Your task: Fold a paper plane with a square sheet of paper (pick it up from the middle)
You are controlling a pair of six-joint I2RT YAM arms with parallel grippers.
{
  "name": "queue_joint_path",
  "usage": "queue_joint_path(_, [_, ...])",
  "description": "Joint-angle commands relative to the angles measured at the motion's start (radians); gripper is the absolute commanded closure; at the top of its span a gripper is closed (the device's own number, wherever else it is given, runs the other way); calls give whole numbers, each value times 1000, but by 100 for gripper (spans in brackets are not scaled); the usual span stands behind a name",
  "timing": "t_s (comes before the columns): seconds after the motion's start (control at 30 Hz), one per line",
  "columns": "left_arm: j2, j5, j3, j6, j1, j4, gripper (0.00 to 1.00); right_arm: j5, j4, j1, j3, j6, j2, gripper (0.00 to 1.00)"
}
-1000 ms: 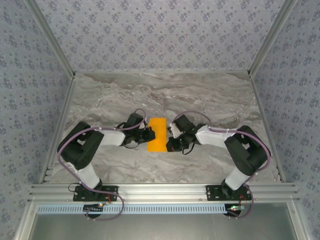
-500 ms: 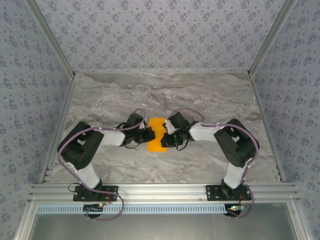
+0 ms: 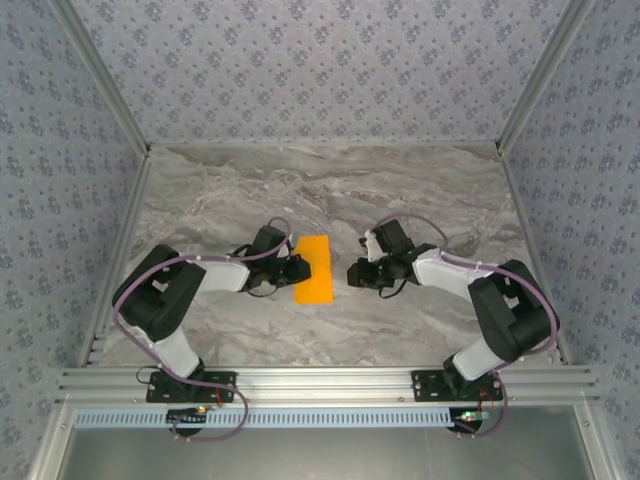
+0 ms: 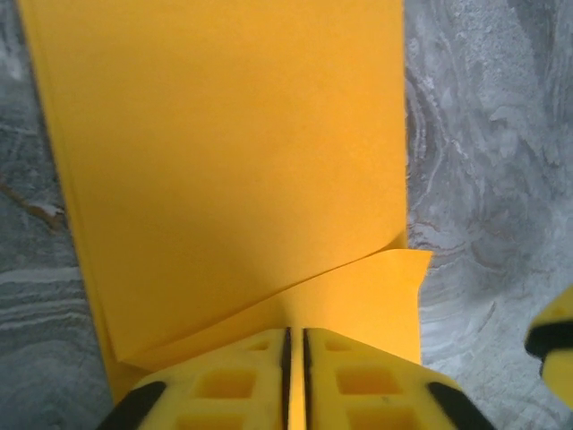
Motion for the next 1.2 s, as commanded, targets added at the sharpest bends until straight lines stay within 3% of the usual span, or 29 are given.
queue_joint_path(0.0, [-76, 0, 41, -8, 1, -79, 70, 8, 77, -1, 63, 51, 50, 69])
queue_joint_path(0.07, [-127, -18, 41, -30, 1, -93, 57, -21, 101, -1, 95, 49, 88, 68])
queue_joint_path(0.17, [-194, -70, 20, -59, 1, -132, 47, -68, 134, 3, 127, 36, 137, 67])
queue_joint_path(0.4, [-297, -120, -61, -137, 2, -147, 39, -131, 95, 24, 218, -58, 243, 61])
queue_joint_path(0.67, [-258, -48, -98, -192, 1, -63, 38, -164, 85, 32, 256, -114, 305, 63])
queue_joint_path(0.97, [-201, 8, -101, -219, 2, 2, 43, -166, 115, 17, 248, -95, 326, 93])
queue_joint_path(1.17, [-174, 21, -98, -227, 2, 24, 45, -179, 164, -7, 219, -53, 317, 96])
